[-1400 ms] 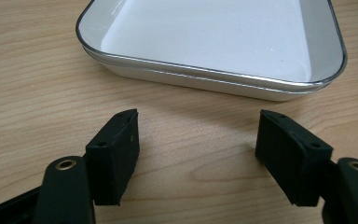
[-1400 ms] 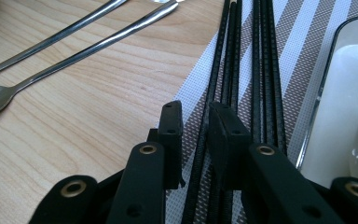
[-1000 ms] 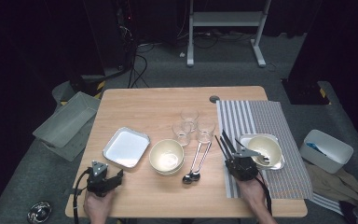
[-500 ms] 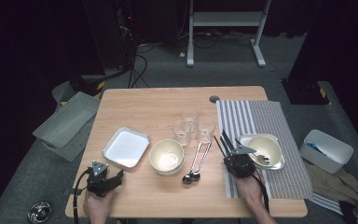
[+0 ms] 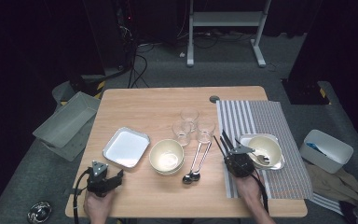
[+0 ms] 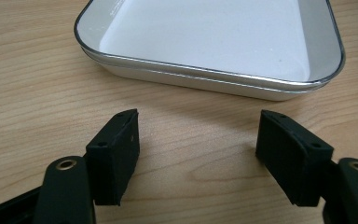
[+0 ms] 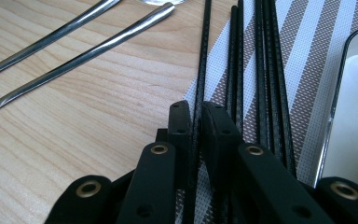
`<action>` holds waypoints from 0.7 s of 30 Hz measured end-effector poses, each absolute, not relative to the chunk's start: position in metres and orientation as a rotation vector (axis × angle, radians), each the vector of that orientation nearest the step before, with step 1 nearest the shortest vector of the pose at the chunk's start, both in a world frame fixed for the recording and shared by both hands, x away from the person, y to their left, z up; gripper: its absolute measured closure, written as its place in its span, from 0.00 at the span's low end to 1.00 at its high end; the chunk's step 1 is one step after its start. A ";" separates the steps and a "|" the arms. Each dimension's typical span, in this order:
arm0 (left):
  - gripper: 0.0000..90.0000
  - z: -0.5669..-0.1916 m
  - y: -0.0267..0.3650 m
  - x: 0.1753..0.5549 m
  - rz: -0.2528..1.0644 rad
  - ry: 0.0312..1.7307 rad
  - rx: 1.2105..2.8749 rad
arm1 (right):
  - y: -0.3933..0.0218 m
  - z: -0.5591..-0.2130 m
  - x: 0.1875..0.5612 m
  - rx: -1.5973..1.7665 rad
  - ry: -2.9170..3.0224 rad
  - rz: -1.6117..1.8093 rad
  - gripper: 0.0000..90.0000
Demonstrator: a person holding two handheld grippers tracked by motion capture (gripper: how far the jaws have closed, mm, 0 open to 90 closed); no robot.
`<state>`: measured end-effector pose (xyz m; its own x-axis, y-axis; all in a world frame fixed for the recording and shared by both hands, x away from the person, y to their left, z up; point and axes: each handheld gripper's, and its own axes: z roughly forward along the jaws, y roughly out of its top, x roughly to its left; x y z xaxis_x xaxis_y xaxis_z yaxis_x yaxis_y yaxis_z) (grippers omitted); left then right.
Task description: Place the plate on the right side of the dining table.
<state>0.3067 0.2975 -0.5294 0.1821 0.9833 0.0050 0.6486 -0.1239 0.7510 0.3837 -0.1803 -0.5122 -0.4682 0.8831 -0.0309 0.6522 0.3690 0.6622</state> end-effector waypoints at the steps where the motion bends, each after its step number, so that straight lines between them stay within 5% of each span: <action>1: 0.34 -0.529 0.297 0.307 0.699 1.533 1.846 | -0.180 -0.512 0.384 1.342 2.254 0.831 0.91; 21: 0.34 -0.529 0.298 0.307 0.698 1.533 1.847 | -0.176 -0.512 0.387 1.350 2.235 0.812 0.96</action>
